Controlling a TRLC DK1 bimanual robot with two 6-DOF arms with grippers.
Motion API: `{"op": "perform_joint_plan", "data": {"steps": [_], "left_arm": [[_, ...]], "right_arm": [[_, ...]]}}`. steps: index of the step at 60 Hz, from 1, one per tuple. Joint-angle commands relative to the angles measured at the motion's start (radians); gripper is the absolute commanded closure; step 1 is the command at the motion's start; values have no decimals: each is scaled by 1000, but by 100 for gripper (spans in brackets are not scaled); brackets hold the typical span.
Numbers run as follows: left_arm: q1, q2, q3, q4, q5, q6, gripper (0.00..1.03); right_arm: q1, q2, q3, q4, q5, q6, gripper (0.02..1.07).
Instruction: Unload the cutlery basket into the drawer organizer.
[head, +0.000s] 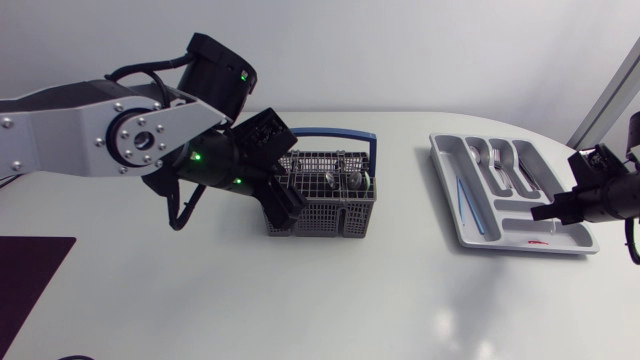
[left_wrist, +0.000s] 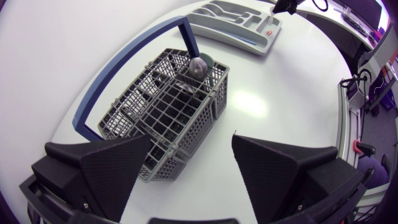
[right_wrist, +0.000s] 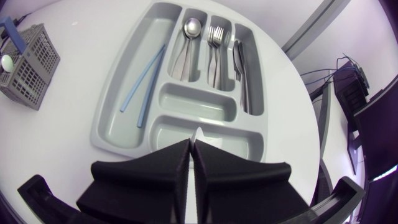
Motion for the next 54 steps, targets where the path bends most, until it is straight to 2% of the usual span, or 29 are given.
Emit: {"op": "perform_joint_plan", "data": {"steps": [1, 17, 27, 33, 40, 47, 54], "left_arm": [[2, 6, -2, 7, 7, 14, 7], [-32, 31, 32, 6, 21, -38, 7], [-55, 52, 64, -17, 44, -81, 7], [-57, 74, 104, -45, 59, -119, 7], [-46, 109, 151, -79, 99, -181, 7], [-25, 153, 210, -132, 150, -256, 7], [0, 190, 257, -165, 188, -326, 7]], "right_arm": [[-14, 55, -31, 30, 16, -27, 100], [-14, 158, -48, 131, 60, -27, 97], [-11, 230, -47, 181, 74, -27, 77], [-11, 251, -47, 191, 77, -27, 54], [-16, 231, -47, 187, 76, -29, 37], [-16, 193, -61, 182, 73, -27, 30], [-17, 150, -68, 173, 62, -15, 28]]}}
